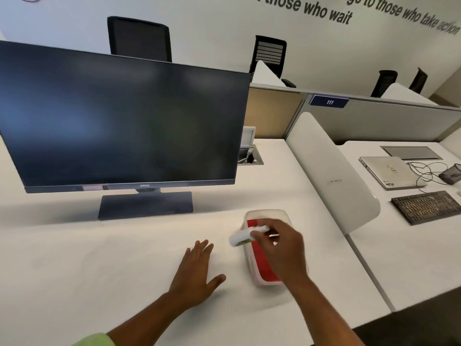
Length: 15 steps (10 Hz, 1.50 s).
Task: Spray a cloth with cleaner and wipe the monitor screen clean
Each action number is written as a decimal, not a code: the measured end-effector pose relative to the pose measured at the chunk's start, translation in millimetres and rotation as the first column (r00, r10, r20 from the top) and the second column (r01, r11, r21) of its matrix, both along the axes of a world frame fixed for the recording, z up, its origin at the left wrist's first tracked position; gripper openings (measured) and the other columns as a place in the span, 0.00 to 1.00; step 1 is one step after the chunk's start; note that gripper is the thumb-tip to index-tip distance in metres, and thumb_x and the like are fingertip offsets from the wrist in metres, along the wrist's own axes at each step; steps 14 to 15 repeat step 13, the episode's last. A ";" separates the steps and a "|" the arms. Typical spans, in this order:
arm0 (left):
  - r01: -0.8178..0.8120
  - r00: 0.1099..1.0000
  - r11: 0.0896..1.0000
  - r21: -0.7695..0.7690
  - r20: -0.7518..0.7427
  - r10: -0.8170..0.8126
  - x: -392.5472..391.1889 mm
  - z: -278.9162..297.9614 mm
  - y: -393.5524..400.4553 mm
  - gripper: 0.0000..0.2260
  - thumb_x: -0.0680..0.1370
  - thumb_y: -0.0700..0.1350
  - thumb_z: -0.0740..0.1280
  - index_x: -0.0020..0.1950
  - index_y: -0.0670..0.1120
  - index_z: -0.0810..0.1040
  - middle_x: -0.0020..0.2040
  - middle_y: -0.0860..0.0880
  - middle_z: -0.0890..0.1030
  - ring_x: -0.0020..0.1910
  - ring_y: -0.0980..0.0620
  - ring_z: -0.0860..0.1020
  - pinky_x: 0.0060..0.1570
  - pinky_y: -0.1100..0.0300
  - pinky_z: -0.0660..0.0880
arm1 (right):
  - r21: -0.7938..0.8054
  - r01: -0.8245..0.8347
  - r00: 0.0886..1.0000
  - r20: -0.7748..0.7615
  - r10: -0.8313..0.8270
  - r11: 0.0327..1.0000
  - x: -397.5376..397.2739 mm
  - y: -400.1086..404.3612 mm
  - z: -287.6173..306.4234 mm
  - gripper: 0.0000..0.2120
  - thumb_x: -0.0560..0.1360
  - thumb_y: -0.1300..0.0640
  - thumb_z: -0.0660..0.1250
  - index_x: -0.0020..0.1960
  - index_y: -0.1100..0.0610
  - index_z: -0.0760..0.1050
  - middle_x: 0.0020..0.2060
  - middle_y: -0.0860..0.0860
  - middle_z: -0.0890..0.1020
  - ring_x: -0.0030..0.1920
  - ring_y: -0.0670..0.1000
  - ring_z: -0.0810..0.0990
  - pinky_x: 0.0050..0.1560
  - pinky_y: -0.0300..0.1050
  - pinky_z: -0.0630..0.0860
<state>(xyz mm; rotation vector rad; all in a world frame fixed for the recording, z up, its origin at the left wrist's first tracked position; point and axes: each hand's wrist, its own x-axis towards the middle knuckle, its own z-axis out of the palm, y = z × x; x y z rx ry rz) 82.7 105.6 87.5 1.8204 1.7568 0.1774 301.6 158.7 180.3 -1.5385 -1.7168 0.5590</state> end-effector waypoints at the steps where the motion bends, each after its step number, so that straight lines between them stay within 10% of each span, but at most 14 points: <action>1: 0.019 0.999 0.998 0.053 0.046 -0.021 20.9 11.9 8.8 0.43 0.74 0.73 0.51 0.83 0.53 0.44 0.83 0.53 0.44 0.81 0.52 0.42 0.77 0.54 0.40 | 0.068 0.103 0.994 -0.044 -0.101 0.992 29.0 18.9 17.5 0.13 0.74 0.57 0.80 0.56 0.48 0.84 0.48 0.40 0.86 0.46 0.42 0.85 0.44 0.34 0.80; 7: 0.163 0.986 0.977 0.134 -0.046 -0.158 85.3 28.5 24.3 0.33 0.78 0.66 0.60 0.80 0.61 0.54 0.82 0.58 0.44 0.82 0.51 0.44 0.79 0.44 0.45 | -0.025 0.113 0.920 0.381 -0.095 0.993 76.2 101.5 -43.7 0.10 0.78 0.54 0.76 0.59 0.50 0.85 0.53 0.46 0.88 0.49 0.48 0.84 0.48 0.41 0.73; 15: 0.108 0.991 0.989 0.106 -0.090 -0.099 89.0 35.9 10.5 0.35 0.79 0.65 0.58 0.80 0.64 0.40 0.80 0.59 0.34 0.81 0.52 0.38 0.78 0.47 0.37 | 0.183 0.196 0.936 0.256 -0.240 0.963 58.2 76.6 -43.7 0.25 0.72 0.51 0.80 0.66 0.54 0.78 0.60 0.53 0.80 0.62 0.57 0.73 0.59 0.56 0.79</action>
